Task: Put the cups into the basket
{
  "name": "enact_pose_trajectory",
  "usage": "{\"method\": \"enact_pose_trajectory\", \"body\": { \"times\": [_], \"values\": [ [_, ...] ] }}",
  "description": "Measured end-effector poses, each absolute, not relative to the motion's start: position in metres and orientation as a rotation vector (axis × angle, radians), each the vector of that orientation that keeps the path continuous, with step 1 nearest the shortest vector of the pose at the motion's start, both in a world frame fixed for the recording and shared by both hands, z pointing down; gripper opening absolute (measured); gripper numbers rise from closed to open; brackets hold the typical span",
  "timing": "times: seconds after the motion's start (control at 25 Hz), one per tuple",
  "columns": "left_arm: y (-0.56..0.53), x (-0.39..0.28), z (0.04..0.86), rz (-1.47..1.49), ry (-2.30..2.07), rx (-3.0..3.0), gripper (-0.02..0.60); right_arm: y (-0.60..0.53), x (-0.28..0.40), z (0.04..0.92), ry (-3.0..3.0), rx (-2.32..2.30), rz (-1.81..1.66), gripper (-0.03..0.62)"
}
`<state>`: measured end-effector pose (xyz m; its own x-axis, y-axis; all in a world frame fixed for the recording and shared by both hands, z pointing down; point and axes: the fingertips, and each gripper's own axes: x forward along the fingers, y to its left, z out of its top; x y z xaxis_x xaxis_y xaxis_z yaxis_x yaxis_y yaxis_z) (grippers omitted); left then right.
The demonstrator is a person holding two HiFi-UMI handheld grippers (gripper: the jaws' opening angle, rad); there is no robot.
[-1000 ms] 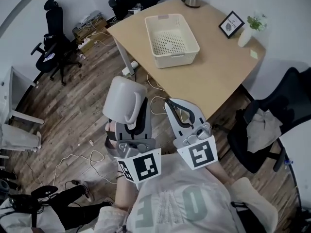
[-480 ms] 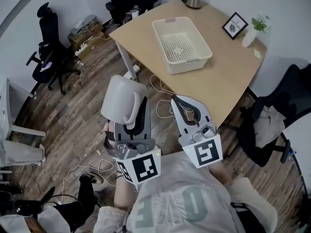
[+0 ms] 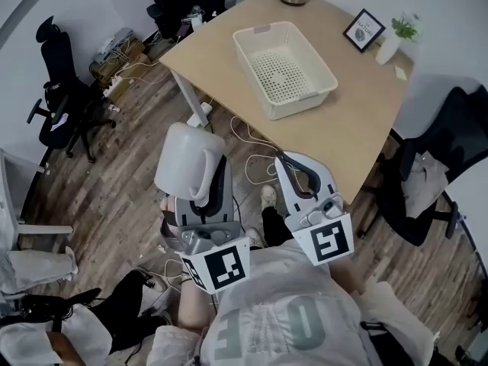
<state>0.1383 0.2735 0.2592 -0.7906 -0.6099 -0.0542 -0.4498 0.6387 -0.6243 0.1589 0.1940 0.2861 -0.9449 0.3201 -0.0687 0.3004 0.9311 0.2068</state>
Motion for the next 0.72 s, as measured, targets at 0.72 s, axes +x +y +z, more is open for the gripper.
{"method": "enact_pose_trajectory", "body": {
  "times": [0.72],
  "values": [
    [0.171,-0.067,0.242,-0.865,2.486,-0.939,0.060,0.080,-0.032,0.266,2.949,0.253,0.304,-0.002]
  ]
}}
